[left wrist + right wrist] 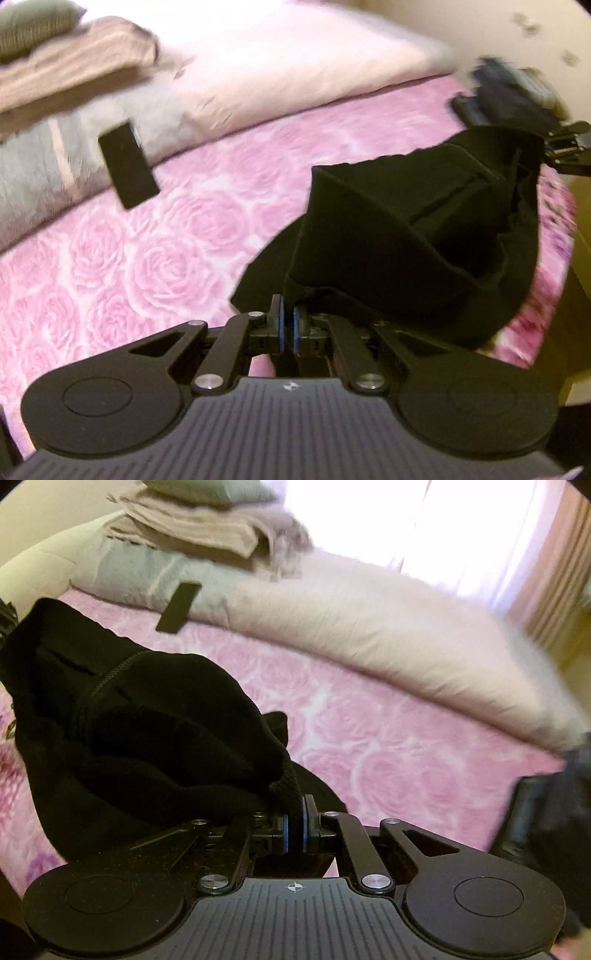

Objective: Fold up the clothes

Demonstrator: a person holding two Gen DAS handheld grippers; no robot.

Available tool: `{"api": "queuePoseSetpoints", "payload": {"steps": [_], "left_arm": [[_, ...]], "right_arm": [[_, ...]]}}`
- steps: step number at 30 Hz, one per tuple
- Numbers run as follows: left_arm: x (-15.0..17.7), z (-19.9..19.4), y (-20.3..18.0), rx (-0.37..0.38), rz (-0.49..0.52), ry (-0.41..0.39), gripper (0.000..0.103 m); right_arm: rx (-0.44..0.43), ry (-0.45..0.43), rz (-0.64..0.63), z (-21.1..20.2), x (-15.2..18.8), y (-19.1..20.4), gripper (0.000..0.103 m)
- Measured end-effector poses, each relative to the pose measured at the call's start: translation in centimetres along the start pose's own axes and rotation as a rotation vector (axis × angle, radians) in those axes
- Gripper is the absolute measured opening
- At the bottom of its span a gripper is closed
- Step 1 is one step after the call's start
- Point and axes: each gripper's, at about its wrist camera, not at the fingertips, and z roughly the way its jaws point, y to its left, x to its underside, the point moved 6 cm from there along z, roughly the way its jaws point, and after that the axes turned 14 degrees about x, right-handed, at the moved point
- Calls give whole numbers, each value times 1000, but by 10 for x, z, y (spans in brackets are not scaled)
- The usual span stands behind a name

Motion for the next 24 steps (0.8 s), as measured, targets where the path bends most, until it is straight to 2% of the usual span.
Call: {"api": "queuePoseSetpoints", "payload": {"steps": [4, 6, 8, 12, 17, 20, 24], "left_arm": [[-2, 65, 36, -18, -83, 87, 2], [3, 85, 40, -17, -98, 112, 2], [-2, 91, 42, -9, -98, 115, 2], [-19, 89, 49, 18, -99, 101, 2], [-42, 99, 76, 46, -100, 97, 2], [-41, 127, 101, 62, -120, 152, 3], [-25, 160, 119, 60, -118, 239, 11]], "right_arm": [[-98, 115, 10, 98, -6, -10, 5], [-111, 154, 25, 129, -4, -16, 4], [-106, 172, 48, 142, -4, -25, 4], [-103, 171, 57, 141, -13, -43, 4], [-71, 162, 126, 144, -30, -57, 4], [-59, 192, 147, 165, -34, -55, 5], [-43, 310, 242, 208, -19, -51, 5]]}}
